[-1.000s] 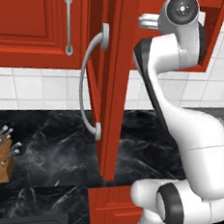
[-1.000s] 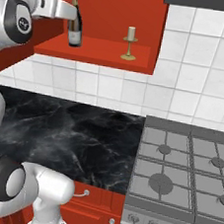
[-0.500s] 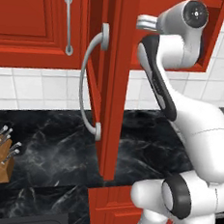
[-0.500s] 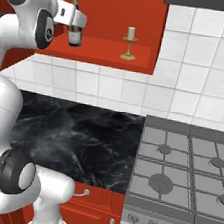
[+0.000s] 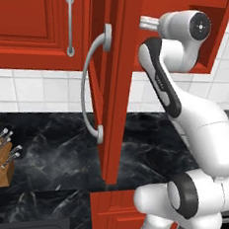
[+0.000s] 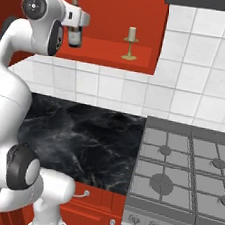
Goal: Get the candle and the wine from the cabinet and move them to the dining counter.
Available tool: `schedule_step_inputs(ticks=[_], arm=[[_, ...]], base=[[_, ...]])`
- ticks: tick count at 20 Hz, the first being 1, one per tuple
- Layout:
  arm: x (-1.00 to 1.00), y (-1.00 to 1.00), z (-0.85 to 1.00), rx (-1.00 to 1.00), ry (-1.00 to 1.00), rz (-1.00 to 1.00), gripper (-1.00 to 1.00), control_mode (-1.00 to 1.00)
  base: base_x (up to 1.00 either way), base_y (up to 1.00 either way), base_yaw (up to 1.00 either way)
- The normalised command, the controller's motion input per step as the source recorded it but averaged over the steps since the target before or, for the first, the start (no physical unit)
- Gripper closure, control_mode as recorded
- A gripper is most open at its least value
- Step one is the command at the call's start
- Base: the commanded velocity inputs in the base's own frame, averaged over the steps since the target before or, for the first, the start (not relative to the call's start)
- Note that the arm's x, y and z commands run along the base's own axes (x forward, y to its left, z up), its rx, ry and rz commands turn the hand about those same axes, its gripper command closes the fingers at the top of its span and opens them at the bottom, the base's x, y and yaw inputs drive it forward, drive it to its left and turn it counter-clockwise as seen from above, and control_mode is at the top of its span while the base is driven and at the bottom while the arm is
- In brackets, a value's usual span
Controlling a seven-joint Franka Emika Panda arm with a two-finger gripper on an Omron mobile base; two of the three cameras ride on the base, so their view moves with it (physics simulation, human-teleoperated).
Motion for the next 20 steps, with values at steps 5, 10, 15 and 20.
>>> schedule_step_inputs(ticks=[5, 10, 15, 20], arm=[[0.13, 0.29, 0.00, 0.00, -0.02, 0.02, -1.00, -1.00], [0.31, 0.23, 0.07, 0.00, 0.00, 0.03, -1.00, -1.00], [0.35, 0.07, 0.18, 0.00, 0.00, 0.00, -1.00, -1.00], [0.29, 0.09, 0.07, 0.00, 0.00, 0.00, -1.00, -1.00]], base=[[0.00, 0.00, 0.00], [0.00, 0.00, 0.00], [0.00, 0.00, 0.00], [0.00, 0.00, 0.00]])
